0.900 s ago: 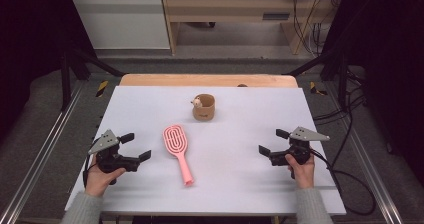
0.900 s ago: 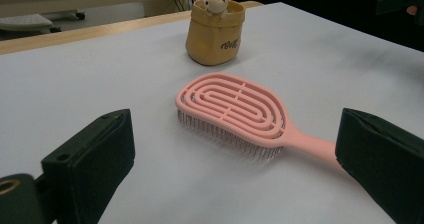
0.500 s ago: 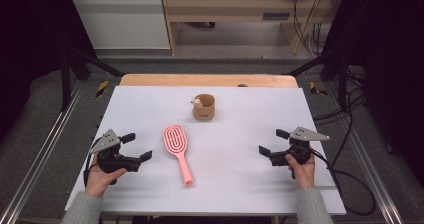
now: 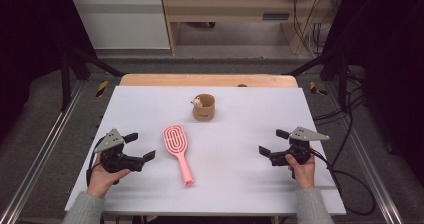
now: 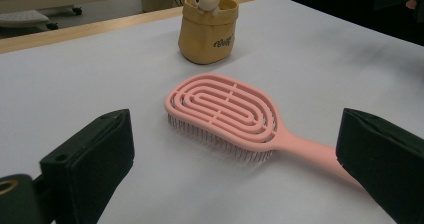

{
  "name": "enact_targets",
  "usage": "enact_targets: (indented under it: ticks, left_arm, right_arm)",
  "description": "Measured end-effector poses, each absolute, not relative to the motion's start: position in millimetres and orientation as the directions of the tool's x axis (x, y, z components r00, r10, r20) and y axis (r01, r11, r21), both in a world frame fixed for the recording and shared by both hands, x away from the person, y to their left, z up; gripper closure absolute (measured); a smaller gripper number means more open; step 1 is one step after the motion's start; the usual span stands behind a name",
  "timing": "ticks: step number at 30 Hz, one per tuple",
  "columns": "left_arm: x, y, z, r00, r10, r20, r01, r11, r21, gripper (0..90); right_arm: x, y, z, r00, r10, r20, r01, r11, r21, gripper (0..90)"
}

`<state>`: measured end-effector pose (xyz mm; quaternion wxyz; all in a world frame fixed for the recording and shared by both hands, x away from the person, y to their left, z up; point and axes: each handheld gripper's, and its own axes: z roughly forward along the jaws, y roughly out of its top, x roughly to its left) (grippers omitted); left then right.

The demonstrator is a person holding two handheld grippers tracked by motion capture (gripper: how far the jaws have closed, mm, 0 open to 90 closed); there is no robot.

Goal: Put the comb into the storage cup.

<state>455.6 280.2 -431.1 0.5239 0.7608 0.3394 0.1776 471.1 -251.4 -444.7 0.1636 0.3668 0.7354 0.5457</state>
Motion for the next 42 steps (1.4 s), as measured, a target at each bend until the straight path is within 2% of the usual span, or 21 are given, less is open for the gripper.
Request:
enact_targets:
  ticks: [42]
  left_arm:
    - [463.4, 226.6, -405.5, 0.736, 0.675, -0.056, 0.336, -0.292, 0.895, 1.7]
  right_arm:
    - [471.8, -250.4, -446.1, -0.680, 0.717, 0.153, 0.364, 0.149, 0.919, 0.4]
